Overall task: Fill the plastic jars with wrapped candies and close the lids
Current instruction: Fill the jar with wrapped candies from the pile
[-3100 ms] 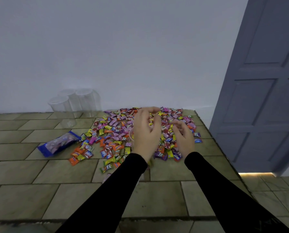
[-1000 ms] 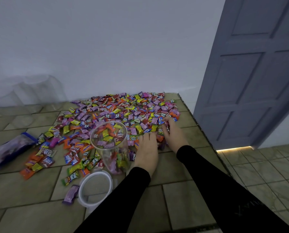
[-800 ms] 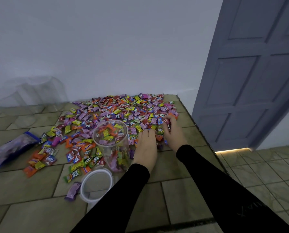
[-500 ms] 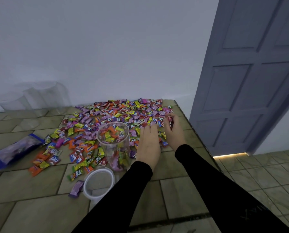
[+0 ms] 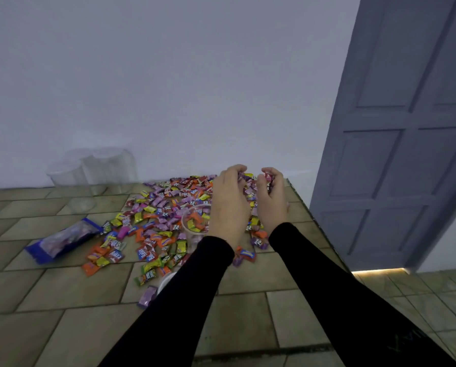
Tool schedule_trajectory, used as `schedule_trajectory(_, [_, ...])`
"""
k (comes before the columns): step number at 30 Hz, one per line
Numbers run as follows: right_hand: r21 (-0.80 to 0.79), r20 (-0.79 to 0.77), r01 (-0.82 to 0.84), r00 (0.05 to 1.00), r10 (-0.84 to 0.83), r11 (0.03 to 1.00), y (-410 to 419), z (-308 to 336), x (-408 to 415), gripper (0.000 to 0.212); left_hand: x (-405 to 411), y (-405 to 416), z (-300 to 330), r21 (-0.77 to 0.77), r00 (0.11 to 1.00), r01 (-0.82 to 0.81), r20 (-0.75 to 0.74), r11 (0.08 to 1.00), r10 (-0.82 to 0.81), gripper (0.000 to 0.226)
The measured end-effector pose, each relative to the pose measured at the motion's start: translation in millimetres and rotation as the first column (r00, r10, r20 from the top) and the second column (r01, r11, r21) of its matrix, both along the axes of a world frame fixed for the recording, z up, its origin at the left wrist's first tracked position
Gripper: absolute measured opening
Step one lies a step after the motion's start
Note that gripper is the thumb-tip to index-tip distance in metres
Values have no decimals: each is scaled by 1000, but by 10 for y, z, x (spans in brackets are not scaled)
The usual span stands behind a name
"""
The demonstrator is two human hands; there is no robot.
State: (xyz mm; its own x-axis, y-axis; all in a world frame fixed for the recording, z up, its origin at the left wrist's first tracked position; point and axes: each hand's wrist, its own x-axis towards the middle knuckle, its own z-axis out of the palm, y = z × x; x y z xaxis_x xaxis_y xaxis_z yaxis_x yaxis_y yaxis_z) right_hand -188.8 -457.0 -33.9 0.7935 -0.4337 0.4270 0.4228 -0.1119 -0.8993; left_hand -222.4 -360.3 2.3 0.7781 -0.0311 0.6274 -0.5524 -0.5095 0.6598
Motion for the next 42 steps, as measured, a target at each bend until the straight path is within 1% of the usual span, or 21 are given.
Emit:
schedule_trajectory(8, [32,-15,-122,992,123,992,502,173,-32,13,18,553,82,-175,998,-23,45,984,32,24])
schedule_trajectory(12, [49,-46,-157,986,160,986,625,154,-1,18,74,778,-21,-291,999,-46,-30,956,39,23])
schedule_trajectory(15, [97,-91,-208,972,216,973,695,122,48,12,116,914,-119,-383,993,-34,-118,923,-13,25])
schedule_trajectory(18, [108,-102,-210,970,221,972,749,93,77,8,152,981,-213,-434,983,-22,-175,901,-60,24])
schedule_trajectory(25, [112,-101,-165,979,177,980,852,40,99,6,183,969,-313,-494,971,6,-203,870,-123,27])
schedule_trajectory(28, [68,-101,-132,985,138,989,891,57,67,6,181,948,-342,-513,968,17,-208,858,-143,27])
schedule_trajectory(32, [39,-106,-94,990,98,995,898,61,67,8,191,951,-368,-560,966,54,-181,827,-185,21])
schedule_trajectory(36, [20,-127,-136,982,138,990,916,8,97,4,216,939,-375,-625,953,70,-188,778,-236,13])
schedule_trajectory(39, [16,-135,-126,983,127,992,921,-1,103,4,230,941,-377,-609,946,100,-186,787,-265,4])
schedule_trajectory(42, [2,-134,-121,984,120,993,919,19,81,11,231,951,-385,-587,943,110,-193,802,-270,5])
